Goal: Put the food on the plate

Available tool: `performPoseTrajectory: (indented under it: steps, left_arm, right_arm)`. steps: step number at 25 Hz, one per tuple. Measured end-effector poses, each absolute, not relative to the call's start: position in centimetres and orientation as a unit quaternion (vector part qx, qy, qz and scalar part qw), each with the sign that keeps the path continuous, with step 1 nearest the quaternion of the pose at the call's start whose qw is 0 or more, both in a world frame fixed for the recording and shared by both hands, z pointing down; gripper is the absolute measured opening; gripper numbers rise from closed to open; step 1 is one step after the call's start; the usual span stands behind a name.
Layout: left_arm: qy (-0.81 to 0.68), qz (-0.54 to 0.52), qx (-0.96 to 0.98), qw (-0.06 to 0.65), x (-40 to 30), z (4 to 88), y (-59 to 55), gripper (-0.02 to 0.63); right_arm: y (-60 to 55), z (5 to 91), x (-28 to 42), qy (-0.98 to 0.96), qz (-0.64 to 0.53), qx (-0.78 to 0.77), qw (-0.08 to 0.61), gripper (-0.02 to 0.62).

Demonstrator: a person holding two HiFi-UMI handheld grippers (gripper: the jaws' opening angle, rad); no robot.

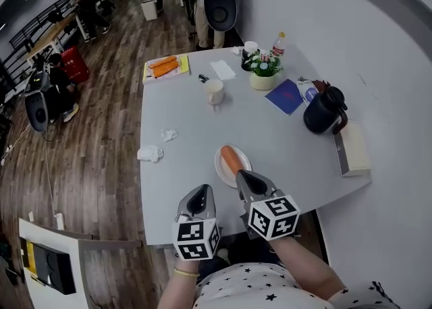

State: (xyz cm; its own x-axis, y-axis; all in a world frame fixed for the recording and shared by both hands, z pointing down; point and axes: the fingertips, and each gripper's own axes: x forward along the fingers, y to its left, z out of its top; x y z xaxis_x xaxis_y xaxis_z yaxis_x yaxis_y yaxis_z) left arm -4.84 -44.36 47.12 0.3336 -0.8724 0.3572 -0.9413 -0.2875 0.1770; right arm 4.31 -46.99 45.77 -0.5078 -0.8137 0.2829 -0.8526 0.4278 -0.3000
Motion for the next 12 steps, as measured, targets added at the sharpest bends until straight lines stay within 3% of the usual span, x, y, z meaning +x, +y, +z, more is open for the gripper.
performPoseTrajectory:
  steps: [12]
  left_arm:
    - [-0.545,0.095,0.818,0.158,-4.7,45.8,-39.1,0.008]
  right_arm:
    - [-39.5,44.8,3.5,-0.839,0.167,0.517,0.046,-0.003]
